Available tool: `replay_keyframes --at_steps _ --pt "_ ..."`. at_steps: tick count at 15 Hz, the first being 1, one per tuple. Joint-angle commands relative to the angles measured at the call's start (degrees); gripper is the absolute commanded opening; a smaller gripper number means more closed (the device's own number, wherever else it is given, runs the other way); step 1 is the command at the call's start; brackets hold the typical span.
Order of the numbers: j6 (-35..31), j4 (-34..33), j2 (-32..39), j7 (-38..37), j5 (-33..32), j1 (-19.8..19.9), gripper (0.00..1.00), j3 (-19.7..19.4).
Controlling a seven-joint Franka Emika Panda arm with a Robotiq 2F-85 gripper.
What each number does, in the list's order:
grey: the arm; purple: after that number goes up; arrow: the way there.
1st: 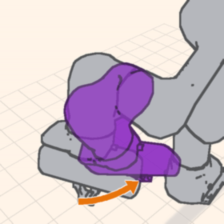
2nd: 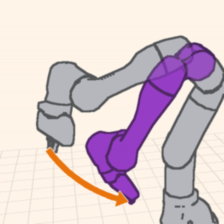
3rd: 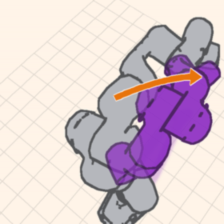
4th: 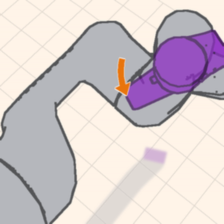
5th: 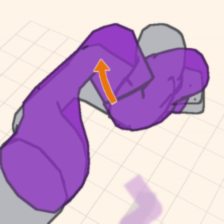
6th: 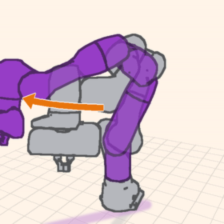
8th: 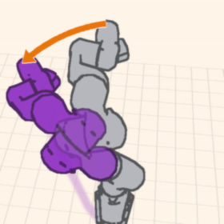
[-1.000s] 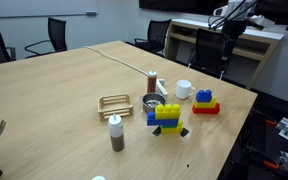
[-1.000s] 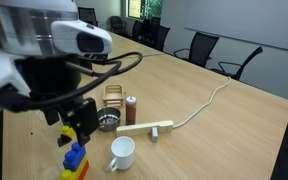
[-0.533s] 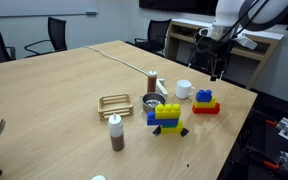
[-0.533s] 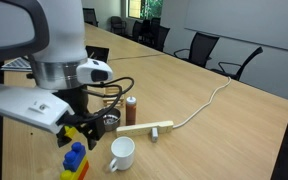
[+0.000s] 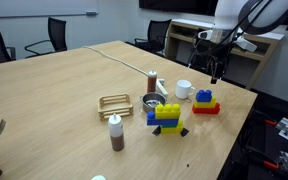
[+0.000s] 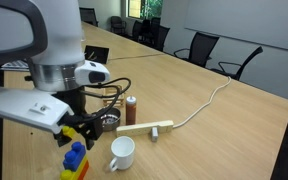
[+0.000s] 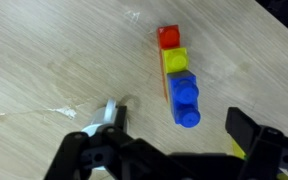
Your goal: Put the stack of Lego's on the right on the stack of Lego's on the left
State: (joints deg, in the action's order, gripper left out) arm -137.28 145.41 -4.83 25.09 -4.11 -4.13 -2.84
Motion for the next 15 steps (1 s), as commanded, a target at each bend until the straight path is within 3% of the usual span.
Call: replay_keyframes --at_steps 1,5,15 --pt "-4.8 1.9 1.7 3.1 -0.7 0.3 1.00 1.7" --pt "-10.2 3.6 4.3 2.9 -4.4 0.6 1.00 3.1" --pt "-8.7 3.0 5.5 1.7 -3.7 0.7 1.00 3.5"
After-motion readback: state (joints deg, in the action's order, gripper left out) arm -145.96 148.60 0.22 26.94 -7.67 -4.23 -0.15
